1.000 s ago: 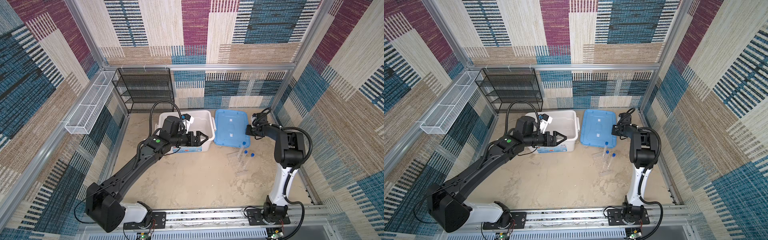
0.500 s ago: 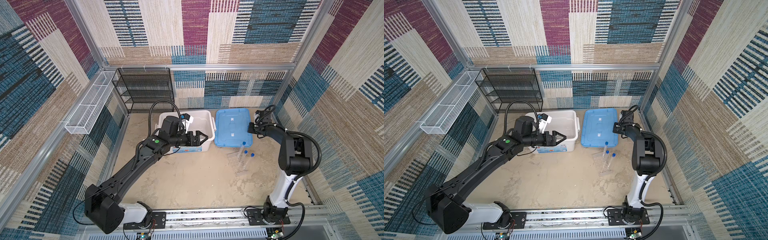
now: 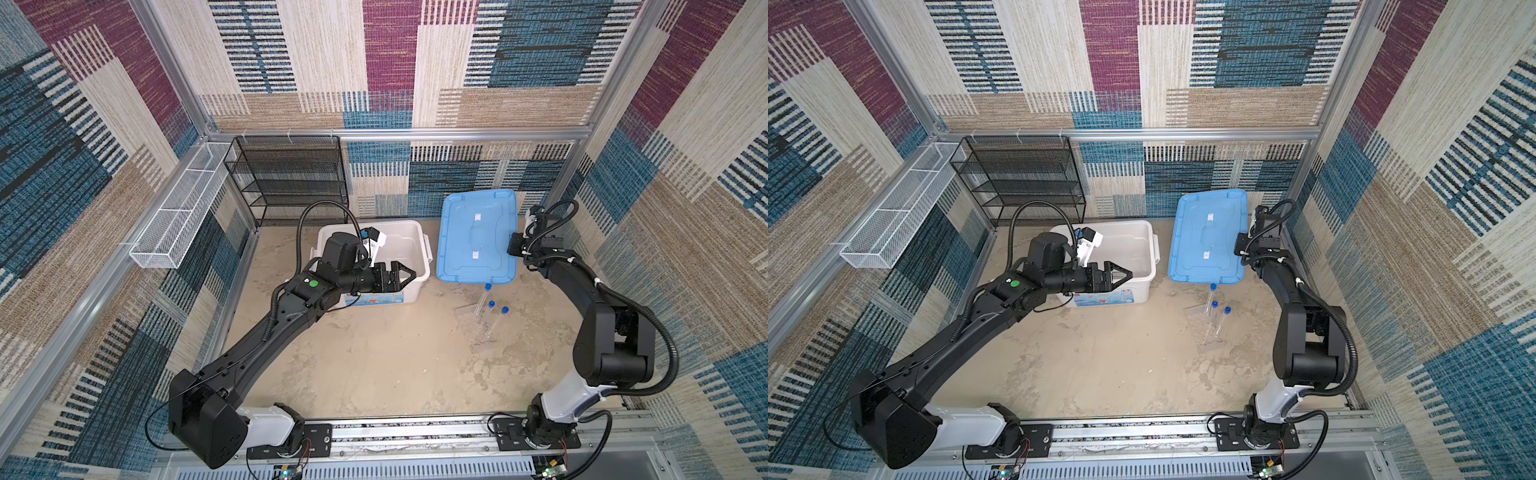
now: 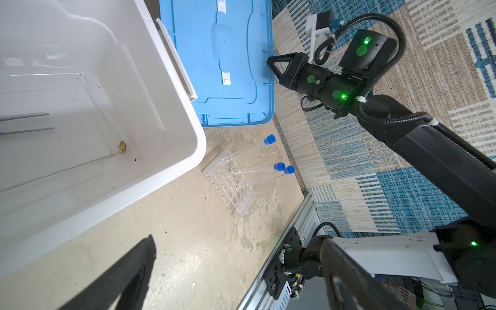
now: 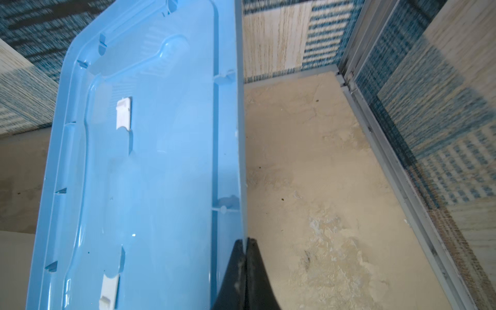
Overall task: Organize the chemistry lab equipment
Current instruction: 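Lift the blue lid on edge with the right gripper toward the left gripper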
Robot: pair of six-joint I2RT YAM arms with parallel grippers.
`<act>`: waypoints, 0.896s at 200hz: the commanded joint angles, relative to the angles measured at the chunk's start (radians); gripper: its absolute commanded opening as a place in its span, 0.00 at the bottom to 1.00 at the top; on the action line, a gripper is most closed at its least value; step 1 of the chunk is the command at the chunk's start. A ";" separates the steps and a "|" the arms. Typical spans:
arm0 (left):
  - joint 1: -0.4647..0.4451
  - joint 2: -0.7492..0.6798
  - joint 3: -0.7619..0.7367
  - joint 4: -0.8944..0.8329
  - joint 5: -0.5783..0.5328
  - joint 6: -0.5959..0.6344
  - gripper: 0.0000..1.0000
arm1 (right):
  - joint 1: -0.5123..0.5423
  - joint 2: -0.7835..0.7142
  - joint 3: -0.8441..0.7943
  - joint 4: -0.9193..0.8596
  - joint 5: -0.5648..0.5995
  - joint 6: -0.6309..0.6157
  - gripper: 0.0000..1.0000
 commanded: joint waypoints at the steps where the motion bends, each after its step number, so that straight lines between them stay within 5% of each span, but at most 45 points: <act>1: 0.002 -0.012 0.023 0.023 -0.020 0.078 0.99 | -0.001 -0.049 0.010 0.061 0.006 0.016 0.00; 73: 0.008 -0.044 0.080 0.064 -0.063 0.223 0.98 | -0.001 -0.259 0.031 0.007 -0.095 -0.005 0.00; 153: 0.002 0.032 0.139 0.138 -0.066 0.223 0.97 | 0.004 -0.489 -0.050 0.128 -0.482 0.066 0.00; 179: -0.005 0.031 0.115 0.228 -0.066 0.192 0.96 | 0.033 -0.514 -0.059 0.153 -0.522 0.085 0.00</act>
